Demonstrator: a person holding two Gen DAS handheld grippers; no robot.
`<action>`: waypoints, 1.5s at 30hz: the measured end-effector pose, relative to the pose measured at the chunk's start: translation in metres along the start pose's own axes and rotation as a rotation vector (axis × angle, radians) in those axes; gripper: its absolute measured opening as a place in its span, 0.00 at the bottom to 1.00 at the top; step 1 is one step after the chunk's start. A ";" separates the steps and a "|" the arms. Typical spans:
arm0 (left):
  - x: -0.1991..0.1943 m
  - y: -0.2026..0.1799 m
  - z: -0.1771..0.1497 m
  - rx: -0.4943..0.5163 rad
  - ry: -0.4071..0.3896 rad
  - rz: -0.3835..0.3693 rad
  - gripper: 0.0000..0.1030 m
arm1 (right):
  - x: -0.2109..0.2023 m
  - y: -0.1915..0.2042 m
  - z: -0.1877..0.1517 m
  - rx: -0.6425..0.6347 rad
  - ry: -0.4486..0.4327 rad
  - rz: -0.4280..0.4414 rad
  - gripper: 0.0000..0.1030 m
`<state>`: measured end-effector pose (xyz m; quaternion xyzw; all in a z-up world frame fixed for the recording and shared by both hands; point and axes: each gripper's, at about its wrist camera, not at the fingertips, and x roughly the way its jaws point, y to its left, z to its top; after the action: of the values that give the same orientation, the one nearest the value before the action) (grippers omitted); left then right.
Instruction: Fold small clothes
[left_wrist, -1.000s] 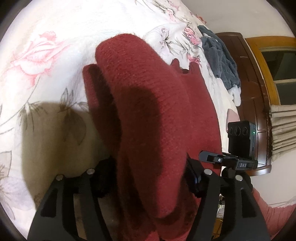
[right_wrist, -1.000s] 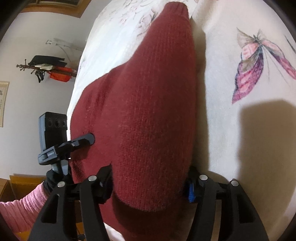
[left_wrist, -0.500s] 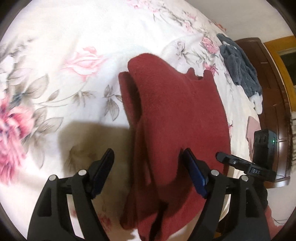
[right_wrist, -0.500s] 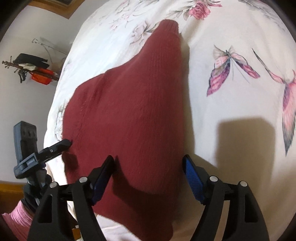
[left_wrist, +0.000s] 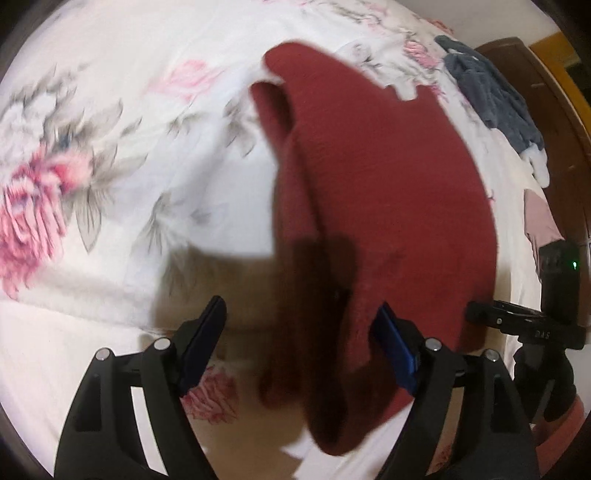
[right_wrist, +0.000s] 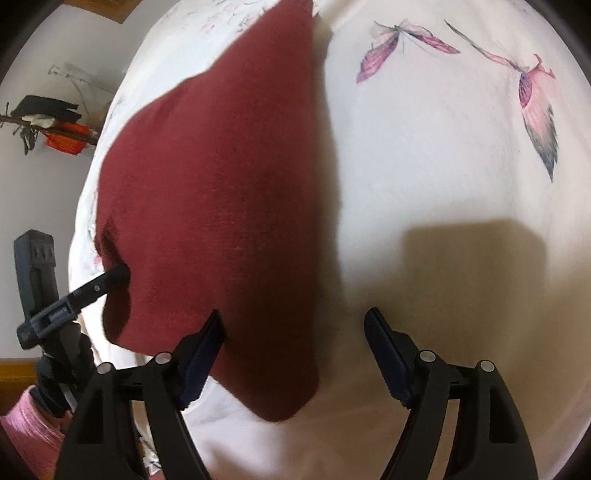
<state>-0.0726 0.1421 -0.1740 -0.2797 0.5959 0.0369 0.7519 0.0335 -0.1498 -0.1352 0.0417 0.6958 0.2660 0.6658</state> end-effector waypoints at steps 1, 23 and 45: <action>0.001 0.002 -0.001 -0.008 0.000 -0.005 0.80 | 0.001 0.002 0.001 -0.007 -0.003 -0.009 0.76; -0.077 -0.067 -0.044 0.041 -0.104 0.242 0.86 | -0.082 0.060 -0.006 -0.115 -0.186 -0.444 0.95; -0.088 -0.085 -0.070 0.070 -0.095 0.310 0.86 | -0.095 0.086 -0.050 -0.102 -0.149 -0.430 0.96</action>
<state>-0.1262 0.0624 -0.0708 -0.1562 0.5967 0.1449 0.7737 -0.0289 -0.1310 -0.0141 -0.1217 0.6233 0.1490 0.7579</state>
